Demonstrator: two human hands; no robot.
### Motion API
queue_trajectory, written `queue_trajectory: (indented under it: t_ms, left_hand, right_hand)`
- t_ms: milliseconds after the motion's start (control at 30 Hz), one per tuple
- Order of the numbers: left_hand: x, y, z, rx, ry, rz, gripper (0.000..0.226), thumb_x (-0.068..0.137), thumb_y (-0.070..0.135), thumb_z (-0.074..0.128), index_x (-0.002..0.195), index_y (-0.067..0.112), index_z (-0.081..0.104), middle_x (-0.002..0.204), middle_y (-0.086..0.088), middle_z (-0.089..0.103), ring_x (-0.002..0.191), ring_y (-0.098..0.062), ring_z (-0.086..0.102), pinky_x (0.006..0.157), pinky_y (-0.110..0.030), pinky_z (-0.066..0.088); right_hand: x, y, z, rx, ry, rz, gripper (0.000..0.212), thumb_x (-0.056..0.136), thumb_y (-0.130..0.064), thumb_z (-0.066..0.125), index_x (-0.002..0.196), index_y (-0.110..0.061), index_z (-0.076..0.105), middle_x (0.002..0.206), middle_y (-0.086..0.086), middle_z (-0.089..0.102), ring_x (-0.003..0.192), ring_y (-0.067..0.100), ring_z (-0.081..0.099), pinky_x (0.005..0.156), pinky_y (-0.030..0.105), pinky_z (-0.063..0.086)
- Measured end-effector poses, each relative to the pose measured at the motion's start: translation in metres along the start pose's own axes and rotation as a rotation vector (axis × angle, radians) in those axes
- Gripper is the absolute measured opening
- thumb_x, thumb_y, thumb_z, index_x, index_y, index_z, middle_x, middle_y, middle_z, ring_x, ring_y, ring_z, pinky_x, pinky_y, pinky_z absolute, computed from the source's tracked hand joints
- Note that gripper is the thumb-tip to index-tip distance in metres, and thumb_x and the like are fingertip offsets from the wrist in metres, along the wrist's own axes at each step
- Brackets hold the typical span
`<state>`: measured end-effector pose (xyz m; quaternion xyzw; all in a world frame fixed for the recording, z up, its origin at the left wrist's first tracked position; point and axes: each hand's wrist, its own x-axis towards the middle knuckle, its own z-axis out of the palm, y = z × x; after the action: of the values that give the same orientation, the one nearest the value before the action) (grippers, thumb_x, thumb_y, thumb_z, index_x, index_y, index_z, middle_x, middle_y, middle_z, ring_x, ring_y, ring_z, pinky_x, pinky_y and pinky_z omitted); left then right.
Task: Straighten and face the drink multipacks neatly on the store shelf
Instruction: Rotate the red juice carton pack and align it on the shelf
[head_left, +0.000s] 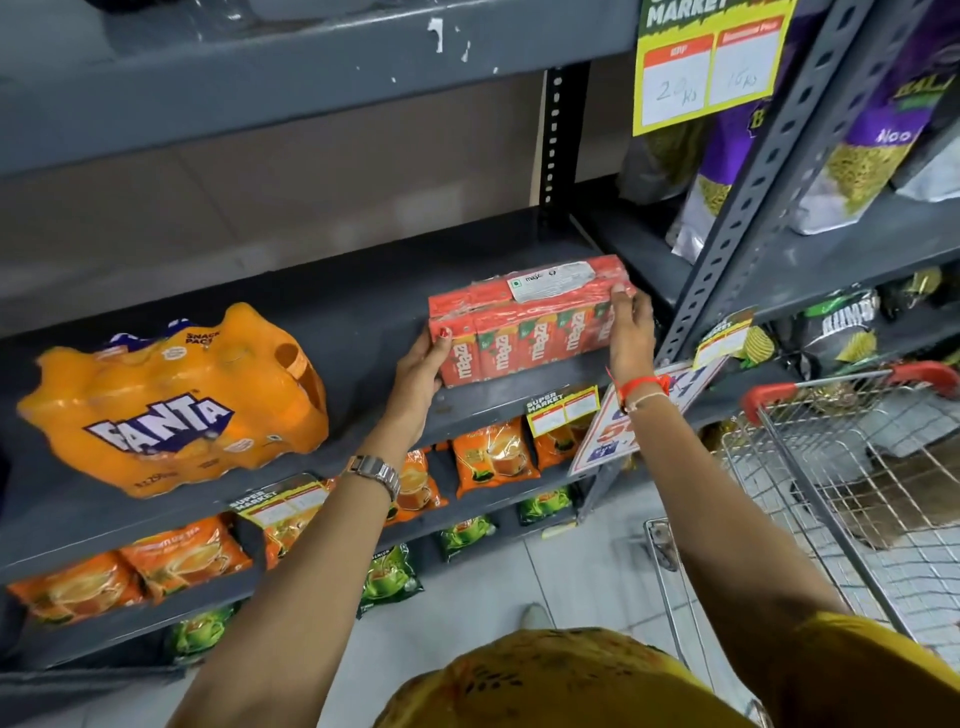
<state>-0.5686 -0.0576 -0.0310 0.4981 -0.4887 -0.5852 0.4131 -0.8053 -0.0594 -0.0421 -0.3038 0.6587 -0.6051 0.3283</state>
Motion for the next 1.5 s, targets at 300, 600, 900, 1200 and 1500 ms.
queue_trajectory:
  t_ms: [300, 600, 900, 1200, 1500]
  left_hand:
    - [-0.013, -0.005, -0.001, 0.034, -0.017, 0.004, 0.041, 0.097, 0.036, 0.041, 0.134, 0.021, 0.048, 0.108, 0.009, 0.065, 0.099, -0.001, 0.06, 0.072, -0.017, 0.044]
    - [-0.017, -0.007, 0.004, 0.016, 0.01, 0.0, 0.045, 0.096, 0.037, 0.041, 0.138, 0.02, 0.043, 0.105, 0.016, 0.062, 0.096, 0.003, 0.057, 0.072, -0.018, 0.04]
    - [-0.018, -0.007, 0.008, 0.005, 0.034, -0.006, 0.046, 0.095, 0.039, 0.043, 0.138, 0.023, 0.043, 0.106, 0.017, 0.062, 0.096, 0.003, 0.058, 0.075, -0.017, 0.043]
    - [-0.018, -0.01, 0.009, 0.01, 0.054, 0.01, 0.047, 0.095, 0.039, 0.042, 0.139, 0.023, 0.042, 0.106, 0.015, 0.062, 0.097, 0.0, 0.058, 0.076, -0.018, 0.043]
    - [-0.029, -0.013, 0.008, 0.079, 0.134, 0.035, 0.058, 0.094, 0.04, 0.045, 0.146, 0.023, 0.026, 0.137, 0.006, 0.05, 0.123, -0.009, 0.049, 0.101, -0.022, 0.04]
  right_hand:
    - [-0.016, -0.001, -0.005, 0.046, -0.011, 0.008, 0.045, 0.098, -0.04, 0.038, 0.133, -0.012, 0.042, 0.121, 0.005, 0.057, 0.109, 0.017, 0.055, 0.094, 0.03, 0.044]
    - [-0.022, -0.008, -0.008, 0.035, -0.046, 0.029, 0.056, 0.094, -0.051, 0.038, 0.138, -0.018, 0.037, 0.13, 0.004, 0.054, 0.115, 0.018, 0.053, 0.1, 0.034, 0.041]
    - [-0.019, -0.012, -0.005, 0.07, -0.056, 0.051, 0.052, 0.098, -0.043, 0.036, 0.143, -0.018, 0.031, 0.123, -0.002, 0.046, 0.111, 0.014, 0.046, 0.097, 0.032, 0.036]
    - [-0.022, -0.012, -0.003, 0.113, -0.068, 0.042, 0.051, 0.099, -0.041, 0.036, 0.143, -0.015, 0.031, 0.119, -0.002, 0.048, 0.105, 0.01, 0.049, 0.093, 0.027, 0.038]
    - [-0.043, 0.01, 0.001, 0.165, 0.07, 0.009, 0.06, 0.098, -0.045, 0.034, 0.15, -0.02, 0.018, 0.155, 0.002, 0.027, 0.137, 0.012, 0.033, 0.111, 0.029, 0.029]
